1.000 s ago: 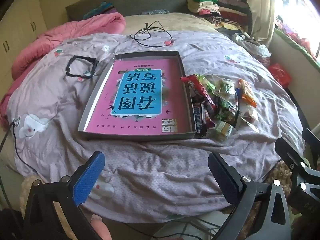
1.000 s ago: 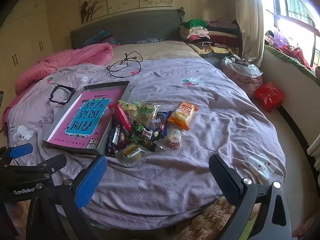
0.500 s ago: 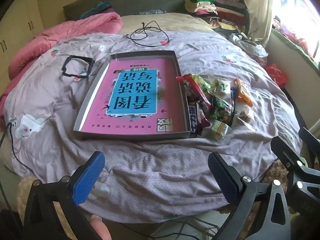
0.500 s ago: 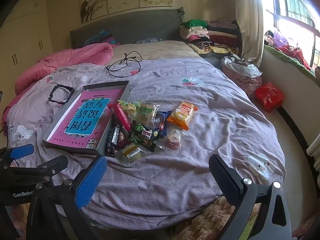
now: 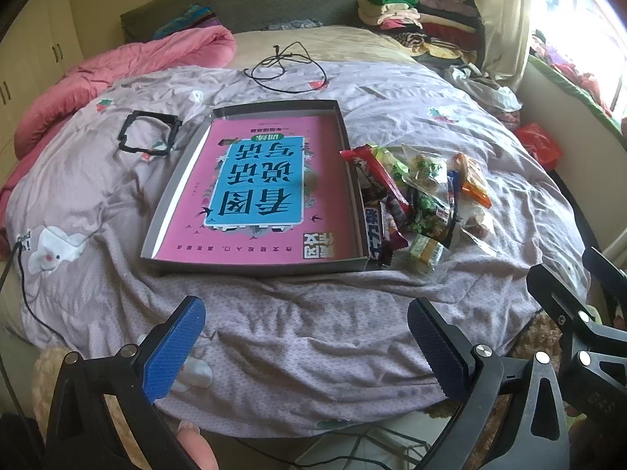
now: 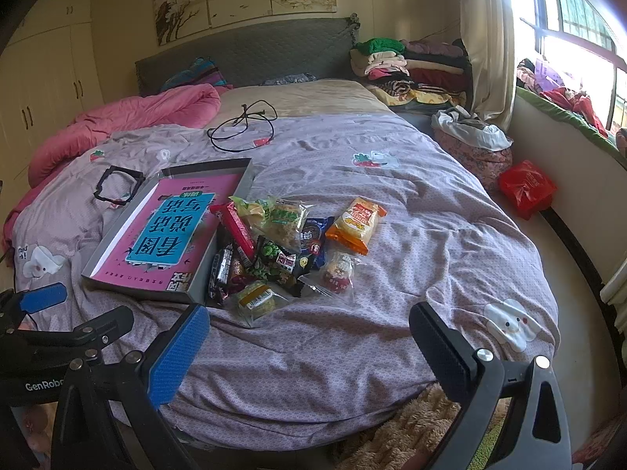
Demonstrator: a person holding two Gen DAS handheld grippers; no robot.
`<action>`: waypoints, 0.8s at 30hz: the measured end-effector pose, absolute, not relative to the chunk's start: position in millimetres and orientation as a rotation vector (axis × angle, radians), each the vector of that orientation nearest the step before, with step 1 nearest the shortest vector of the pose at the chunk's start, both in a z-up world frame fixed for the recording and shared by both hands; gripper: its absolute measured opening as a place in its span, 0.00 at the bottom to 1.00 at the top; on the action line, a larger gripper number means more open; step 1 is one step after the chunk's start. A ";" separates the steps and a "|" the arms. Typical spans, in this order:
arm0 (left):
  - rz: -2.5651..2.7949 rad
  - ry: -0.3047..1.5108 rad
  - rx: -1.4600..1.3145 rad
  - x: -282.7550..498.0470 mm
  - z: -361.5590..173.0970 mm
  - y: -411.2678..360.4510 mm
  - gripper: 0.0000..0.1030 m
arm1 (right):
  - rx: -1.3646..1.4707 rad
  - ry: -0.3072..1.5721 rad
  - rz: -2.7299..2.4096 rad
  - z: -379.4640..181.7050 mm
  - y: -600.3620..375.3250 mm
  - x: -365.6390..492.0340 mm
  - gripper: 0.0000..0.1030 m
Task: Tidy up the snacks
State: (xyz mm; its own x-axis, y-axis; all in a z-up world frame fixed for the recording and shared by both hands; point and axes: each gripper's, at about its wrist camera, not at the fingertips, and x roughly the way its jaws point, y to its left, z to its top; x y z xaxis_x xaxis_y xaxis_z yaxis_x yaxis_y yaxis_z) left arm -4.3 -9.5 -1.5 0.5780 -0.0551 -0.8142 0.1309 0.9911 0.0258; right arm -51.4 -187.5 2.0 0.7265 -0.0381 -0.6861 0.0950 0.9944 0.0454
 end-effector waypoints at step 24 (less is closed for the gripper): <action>-0.118 0.951 0.090 0.0 -6.0 -12.8 1.00 | 0.089 0.760 -0.071 -0.8 -196.6 -49.7 1.00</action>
